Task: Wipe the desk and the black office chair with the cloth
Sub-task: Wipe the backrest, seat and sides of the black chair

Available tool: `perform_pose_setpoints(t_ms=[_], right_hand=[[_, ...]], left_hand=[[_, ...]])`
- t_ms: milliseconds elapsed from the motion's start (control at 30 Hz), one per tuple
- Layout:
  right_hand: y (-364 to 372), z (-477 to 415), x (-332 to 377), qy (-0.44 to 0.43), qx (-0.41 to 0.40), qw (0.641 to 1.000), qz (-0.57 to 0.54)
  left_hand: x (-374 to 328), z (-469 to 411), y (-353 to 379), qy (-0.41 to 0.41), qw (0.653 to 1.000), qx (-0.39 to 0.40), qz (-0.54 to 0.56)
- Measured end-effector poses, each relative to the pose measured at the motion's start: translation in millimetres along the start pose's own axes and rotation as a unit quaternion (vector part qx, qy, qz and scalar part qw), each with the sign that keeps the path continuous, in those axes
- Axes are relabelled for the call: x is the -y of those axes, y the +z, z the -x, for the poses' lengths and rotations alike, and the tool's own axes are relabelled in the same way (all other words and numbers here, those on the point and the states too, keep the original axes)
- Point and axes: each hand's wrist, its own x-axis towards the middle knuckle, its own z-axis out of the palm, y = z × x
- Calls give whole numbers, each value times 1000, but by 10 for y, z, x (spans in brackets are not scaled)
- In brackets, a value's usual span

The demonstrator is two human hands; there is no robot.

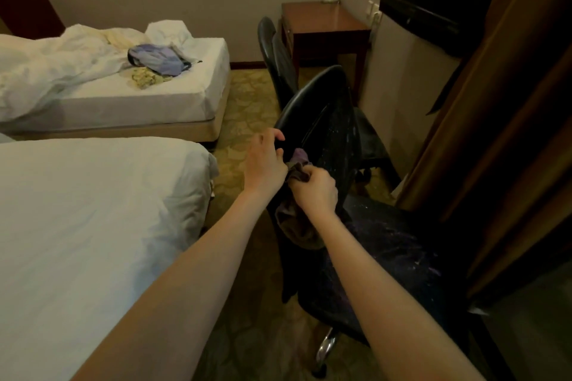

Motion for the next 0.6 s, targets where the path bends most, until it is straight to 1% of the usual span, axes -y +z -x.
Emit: perform_pose_setpoints(t_ms=[33, 100, 167, 200, 267, 333, 433, 533, 600], right_hand=[[-29, -70, 15, 10, -4, 1000, 7], [-83, -193, 20, 3, -14, 999, 46], [-122, -313, -6, -10, -9, 997, 75], [-136, -401, -15, -16, -5, 997, 75], [-168, -558, -37, -19, -8, 998, 63], [-213, -768, -73, -10, -15, 999, 42], [-256, -1081, -160, -20, -14, 999, 35], [-276, -1408, -259, -44, -13, 999, 28], [-306, -1616, -314, -49, -13, 998, 23]], left_hand=[[-4, 7, -5, 7, 1000, -2, -6], [-12, -1, -10, 12, 1000, 0, -22], [-58, -42, -25, -1, 998, 30, -50], [-98, -102, -21, -8, 996, 51, -79], [-225, -230, 24, -7, 981, 90, -171], [-375, -407, 157, 10, 968, 107, -227], [-525, -748, 387, 27, 962, 115, -247], [-561, -1186, 601, 21, 951, 117, -285], [-597, -1452, 771, 15, 943, 138, -302]])
